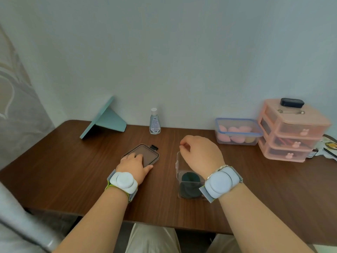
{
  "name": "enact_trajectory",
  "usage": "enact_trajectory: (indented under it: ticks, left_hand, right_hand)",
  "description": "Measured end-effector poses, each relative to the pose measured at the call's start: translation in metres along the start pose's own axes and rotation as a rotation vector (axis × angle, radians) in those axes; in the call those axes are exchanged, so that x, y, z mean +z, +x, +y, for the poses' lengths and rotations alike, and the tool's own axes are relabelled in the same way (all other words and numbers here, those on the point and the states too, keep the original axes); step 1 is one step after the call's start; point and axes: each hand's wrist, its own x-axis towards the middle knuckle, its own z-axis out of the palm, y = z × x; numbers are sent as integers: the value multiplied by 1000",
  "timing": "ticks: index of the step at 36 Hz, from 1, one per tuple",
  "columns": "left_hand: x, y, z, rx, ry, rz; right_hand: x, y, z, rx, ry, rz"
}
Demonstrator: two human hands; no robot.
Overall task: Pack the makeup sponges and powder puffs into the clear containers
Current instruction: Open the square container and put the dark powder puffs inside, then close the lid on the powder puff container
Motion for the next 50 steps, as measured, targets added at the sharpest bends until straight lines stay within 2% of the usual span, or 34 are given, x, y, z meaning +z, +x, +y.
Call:
enact_trajectory:
  ticks: [4,6,14,17,20,24,28,31,34,37,40,43,47,50]
  left_hand:
    - [-2,3,0,75,70,14]
    - [-3,3,-1,115,29,60]
    - [-23,-31,15,236,-464,510]
    - [-39,-43,27,323,-564,582]
    - [-55,-54,37,389,-665,528]
    - [-73,-65,50,388,-969,399]
    - [-86,-69,64,252,-1199,240]
    - [-91,-71,72,148,-1204,130]
    - [-87,-68,76,60,-1240,45]
    - [-80,-65,79,50,-1390,-86]
    - [-77,-66,79,95,-1539,-178]
    - [-76,-65,80,74,-1598,-183]
    - [-74,-63,81,-33,-1708,-212]
    - [-69,-60,79,-88,-1700,-190]
  right_hand:
    - [-3,-1,1,-6,12,34]
    - [-5,-2,2,-4,19,51]
    - [-5,-6,8,33,123,89]
    - [-6,-6,10,89,270,112]
    - [-8,-8,12,101,362,152]
    - [-16,-8,17,141,531,111]
    - [-23,-13,22,161,671,123]
    - [-21,-19,25,185,879,117]
    - [-21,-23,27,220,970,163]
    - [-23,-27,34,304,963,241]
    - [-25,-28,41,401,1036,241]
    - [-28,-30,47,445,1029,201]
    - [-26,-35,53,475,869,162]
    - [-21,-38,56,484,800,127]
